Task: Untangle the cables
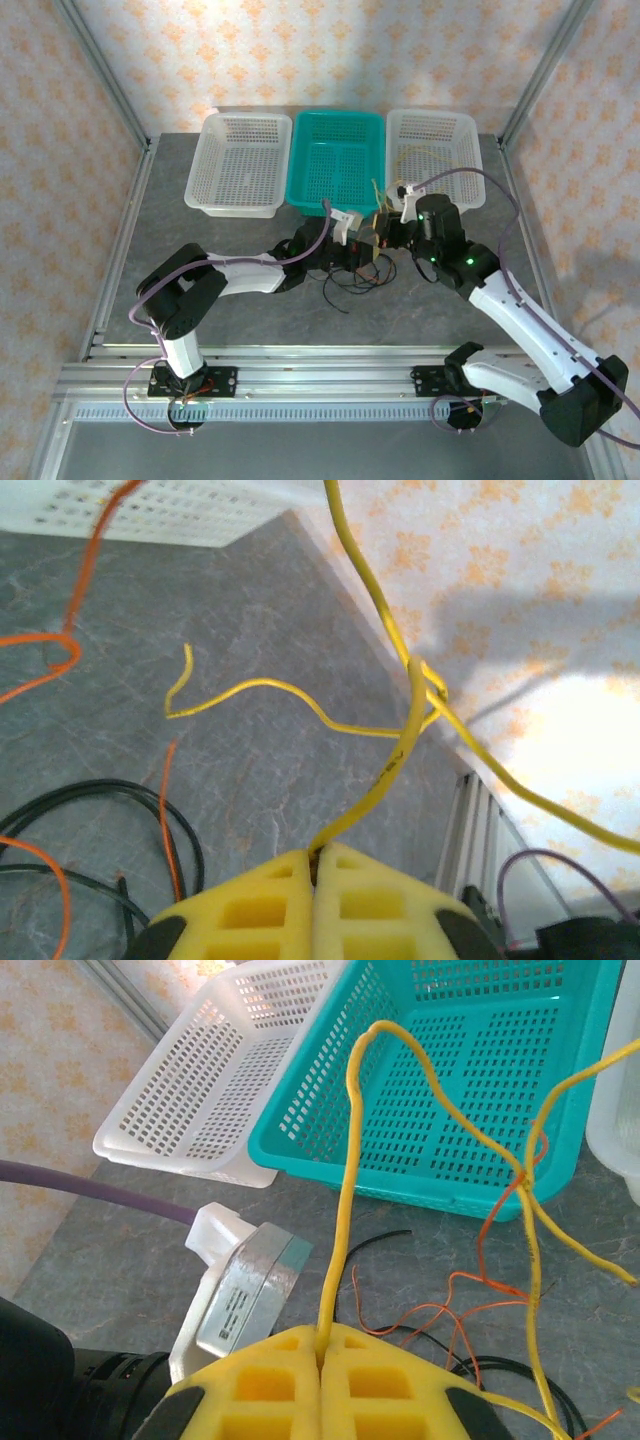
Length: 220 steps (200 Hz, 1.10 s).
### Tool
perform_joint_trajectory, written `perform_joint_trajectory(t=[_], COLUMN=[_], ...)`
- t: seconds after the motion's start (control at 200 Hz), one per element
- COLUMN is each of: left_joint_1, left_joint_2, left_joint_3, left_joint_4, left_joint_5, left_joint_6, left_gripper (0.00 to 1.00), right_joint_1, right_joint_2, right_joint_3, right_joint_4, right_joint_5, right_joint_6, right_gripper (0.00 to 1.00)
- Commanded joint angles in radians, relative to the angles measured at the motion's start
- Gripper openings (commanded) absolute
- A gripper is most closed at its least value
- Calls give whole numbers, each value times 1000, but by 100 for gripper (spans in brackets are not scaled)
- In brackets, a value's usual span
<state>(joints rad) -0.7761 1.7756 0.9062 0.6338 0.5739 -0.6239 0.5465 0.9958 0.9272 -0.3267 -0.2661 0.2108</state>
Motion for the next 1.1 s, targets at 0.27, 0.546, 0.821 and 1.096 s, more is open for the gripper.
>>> perform_joint_trajectory(t=[0.27,0.546,0.821,1.096], left_joint_1=[38,50,50,50], left_joint_2=[36,94,154,169], left_joint_3=[-46,-51,-92,-121], left_joint_4=[-28,9,47,50], left_joint_5=[-97,-103,-103,-113], left_joint_6=[-2,-17,-40,-42], left_gripper=[0,0,0,0], right_joint_1=[-8,-8,-8,-8], right_joint_2=[-67,-80,-86,-88], right_joint_3=[156,253,358,452], right_joint_4=[-47,-103,-145,-184], right_joint_5=[39,52,109,189], right_joint_6=[-91,-138,-196,-249], right_gripper=[0,0,0,0])
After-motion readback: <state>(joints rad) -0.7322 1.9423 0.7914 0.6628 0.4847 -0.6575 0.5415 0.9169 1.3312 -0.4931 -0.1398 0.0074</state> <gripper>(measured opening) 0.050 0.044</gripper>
